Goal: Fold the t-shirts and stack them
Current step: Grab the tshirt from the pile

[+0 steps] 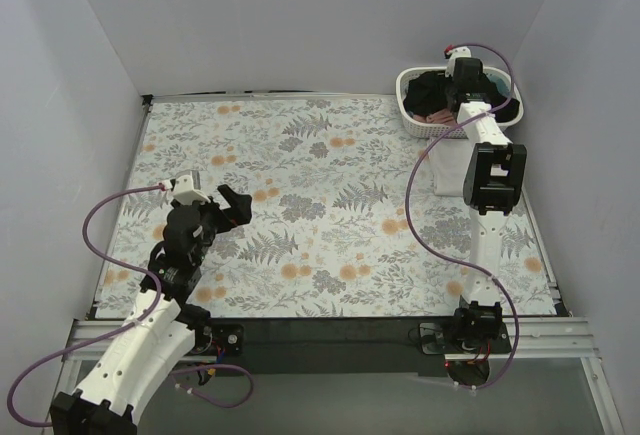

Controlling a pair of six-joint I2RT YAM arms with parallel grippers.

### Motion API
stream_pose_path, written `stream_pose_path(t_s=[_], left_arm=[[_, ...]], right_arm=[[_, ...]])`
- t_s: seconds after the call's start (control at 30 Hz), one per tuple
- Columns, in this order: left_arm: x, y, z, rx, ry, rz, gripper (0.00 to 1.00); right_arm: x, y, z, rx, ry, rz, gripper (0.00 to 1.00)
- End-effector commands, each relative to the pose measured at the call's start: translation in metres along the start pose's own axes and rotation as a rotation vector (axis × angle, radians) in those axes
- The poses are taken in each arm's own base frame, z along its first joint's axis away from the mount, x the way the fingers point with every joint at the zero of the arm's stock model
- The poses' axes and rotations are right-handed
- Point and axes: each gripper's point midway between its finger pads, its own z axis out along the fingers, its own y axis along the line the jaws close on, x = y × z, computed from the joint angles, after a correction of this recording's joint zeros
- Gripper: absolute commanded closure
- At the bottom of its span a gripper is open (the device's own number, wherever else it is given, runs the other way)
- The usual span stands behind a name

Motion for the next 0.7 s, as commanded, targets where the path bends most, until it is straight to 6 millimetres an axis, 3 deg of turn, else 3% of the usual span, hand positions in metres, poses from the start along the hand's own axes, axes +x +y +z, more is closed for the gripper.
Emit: stream_pose_path(t_s=[0.0, 0.03, 0.07, 0.1, 0.2, 0.23, 0.3, 0.33, 0.4, 0.43, 0.47, 0.5, 0.53, 0.57, 0.6, 0.63, 0.67], left_arm=[[0.004, -0.001, 0.002, 0.009, 0.016, 0.023, 0.02], [0.004, -0.001, 0.002, 0.009, 0.016, 0.023, 0.02], [0.004, -0.001, 0.001, 0.011, 0.015, 0.023, 0.02], [0.004, -0.002, 0.001, 0.012, 0.014, 0.023, 0.02], [0.001, -0.003, 0.000, 0.019, 0.007, 0.020, 0.02], [0.000, -0.004, -0.001, 0.024, 0.001, 0.020, 0.02], [-0.003, -0.006, -0.002, 0.033, -0.009, 0.019, 0.02], [-0.004, -0.006, -0.002, 0.035, -0.013, 0.016, 0.02], [-0.006, -0.007, -0.004, 0.041, -0.024, 0.016, 0.02], [-0.008, -0.008, -0.005, 0.046, -0.032, 0.014, 0.02], [-0.009, -0.009, -0.006, 0.049, -0.041, 0.014, 0.02], [-0.011, -0.010, -0.007, 0.053, -0.045, 0.013, 0.02], [-0.012, -0.011, -0.008, 0.057, -0.050, 0.012, 0.02], [-0.014, -0.010, -0.010, 0.058, -0.061, 0.011, 0.02], [-0.017, -0.012, -0.011, 0.062, -0.069, 0.008, 0.02], [-0.017, -0.011, -0.012, 0.062, -0.072, 0.008, 0.02], [-0.018, -0.012, -0.013, 0.065, -0.077, 0.007, 0.02]], right_arm=[[-0.034, -0.008, 0.003, -0.013, -0.109, -0.004, 0.58], [-0.038, -0.009, 0.000, -0.010, -0.116, -0.004, 0.70], [-0.040, -0.010, -0.003, -0.006, -0.120, -0.010, 0.91], [-0.044, -0.011, -0.006, -0.007, -0.127, -0.013, 0.99], [-0.084, -0.017, -0.037, -0.002, -0.201, -0.028, 0.99], [-0.114, -0.021, -0.061, -0.001, -0.260, -0.030, 0.99], [-0.148, -0.019, -0.090, -0.026, -0.339, -0.034, 0.99], [-0.181, -0.020, -0.123, -0.032, -0.414, -0.037, 0.99], [-0.215, -0.009, -0.161, -0.099, -0.504, -0.056, 0.99], [-0.243, -0.007, -0.198, -0.122, -0.579, -0.061, 0.99], [-0.256, 0.008, -0.220, -0.193, -0.623, -0.080, 0.99], [-0.274, 0.010, -0.254, -0.223, -0.682, -0.097, 0.99], [-0.277, 0.017, -0.268, -0.265, -0.700, -0.104, 0.99], [-0.281, 0.048, -0.287, -0.371, -0.727, -0.128, 0.99], [-0.292, 0.055, -0.318, -0.407, -0.771, -0.140, 0.99], [-0.294, 0.064, -0.333, -0.450, -0.783, -0.124, 0.99], [-0.289, 0.086, -0.345, -0.531, -0.781, -0.138, 0.99]])
